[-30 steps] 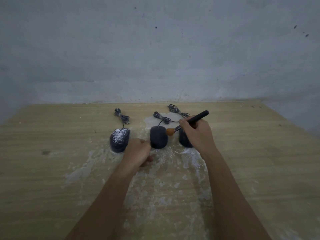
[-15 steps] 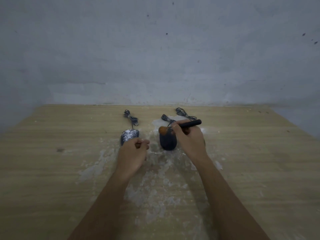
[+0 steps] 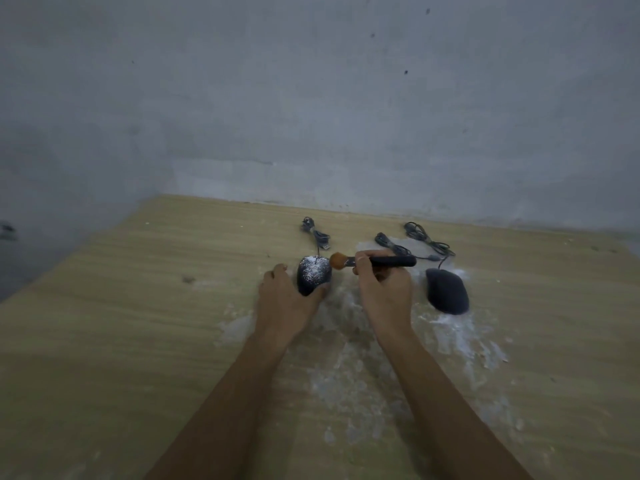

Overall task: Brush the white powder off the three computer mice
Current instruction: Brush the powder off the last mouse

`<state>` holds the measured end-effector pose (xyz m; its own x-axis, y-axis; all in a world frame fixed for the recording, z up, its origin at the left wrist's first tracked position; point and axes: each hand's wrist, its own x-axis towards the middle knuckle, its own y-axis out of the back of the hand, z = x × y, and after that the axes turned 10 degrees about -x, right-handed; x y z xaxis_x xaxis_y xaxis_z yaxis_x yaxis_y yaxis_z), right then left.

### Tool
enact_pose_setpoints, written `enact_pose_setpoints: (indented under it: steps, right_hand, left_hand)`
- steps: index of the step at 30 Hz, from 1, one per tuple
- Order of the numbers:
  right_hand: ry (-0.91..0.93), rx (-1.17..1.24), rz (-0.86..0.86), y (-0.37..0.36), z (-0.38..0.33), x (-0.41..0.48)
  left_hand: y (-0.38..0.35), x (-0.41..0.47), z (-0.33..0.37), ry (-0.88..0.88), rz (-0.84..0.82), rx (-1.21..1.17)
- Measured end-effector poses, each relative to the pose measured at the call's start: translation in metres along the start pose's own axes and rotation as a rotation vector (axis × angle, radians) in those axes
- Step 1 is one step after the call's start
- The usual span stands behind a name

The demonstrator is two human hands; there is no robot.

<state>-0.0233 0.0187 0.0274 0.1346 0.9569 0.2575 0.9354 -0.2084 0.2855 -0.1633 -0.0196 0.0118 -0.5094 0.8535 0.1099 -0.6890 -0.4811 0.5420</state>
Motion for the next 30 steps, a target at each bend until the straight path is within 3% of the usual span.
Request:
enact_pose_setpoints:
  steps: [5, 11, 15, 19, 23, 26, 30]
  right_hand:
    - [0.004, -0.011, -0.014, 0.001, 0.002, -0.002]
    - [-0.019, 0.042, -0.014, 0.004, 0.004, -0.003]
    - [-0.026, 0.068, -0.013, 0.005, 0.001, -0.001]
    - [-0.022, 0.04, -0.021, 0.006, -0.002, 0.004]
    - [-0.03, 0.057, -0.034, 0.01, -0.008, 0.013]
    - [-0.032, 0.031, -0.053, 0.014, -0.014, 0.024]
    - [-0.041, 0.006, -0.107, 0.012, -0.021, 0.04]
  left_hand:
    - [-0.009, 0.003, 0.009, 0.007, -0.005, 0.165]
    - [-0.009, 0.012, 0.013, 0.013, -0.018, 0.049]
    - [-0.005, 0.021, 0.011, 0.111, -0.015, -0.19]
    - [-0.004, 0.032, 0.009, 0.369, -0.156, -0.774]
    - [0.001, 0.036, 0.01, 0.528, -0.199, -1.118]
    - [0.002, 0.039, 0.009, 0.61, -0.2, -1.202]
    - [0.0, 0.041, 0.007, 0.593, -0.224, -1.138]
